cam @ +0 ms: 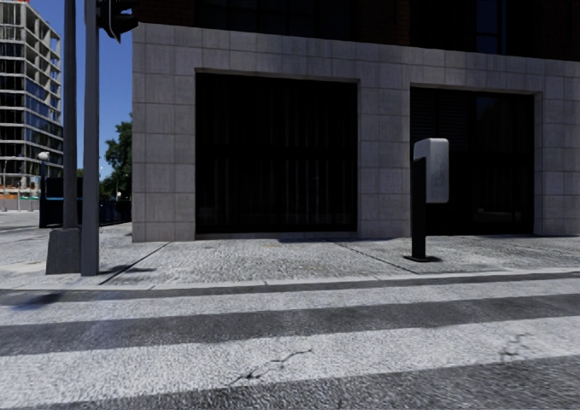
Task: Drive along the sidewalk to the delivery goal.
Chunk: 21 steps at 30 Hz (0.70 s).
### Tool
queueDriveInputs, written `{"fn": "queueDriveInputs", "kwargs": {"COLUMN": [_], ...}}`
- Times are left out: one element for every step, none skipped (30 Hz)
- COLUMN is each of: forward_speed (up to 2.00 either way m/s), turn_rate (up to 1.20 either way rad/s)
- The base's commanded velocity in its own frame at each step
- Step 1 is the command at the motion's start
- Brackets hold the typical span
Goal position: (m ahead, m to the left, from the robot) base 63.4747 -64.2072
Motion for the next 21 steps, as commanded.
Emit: {"fn": "queueDriveInputs", "kwargs": {"forward_speed": [2.00,2.00,2.00,2.00,2.00,2.00,2.00,2.00,2.00,2.00,2.00,2.00,2.00,2.00,2.00,2.00,2.00,2.00,2.00,2.00,2.00], "turn_rate": [0.00,0.00,0.00,0.00,0.00,0.00,0.00,0.00,0.00,0.00,0.00,0.00,0.00,0.00,0.00,0.00,0.00,0.00,-0.03,-0.05,-0.08]}}
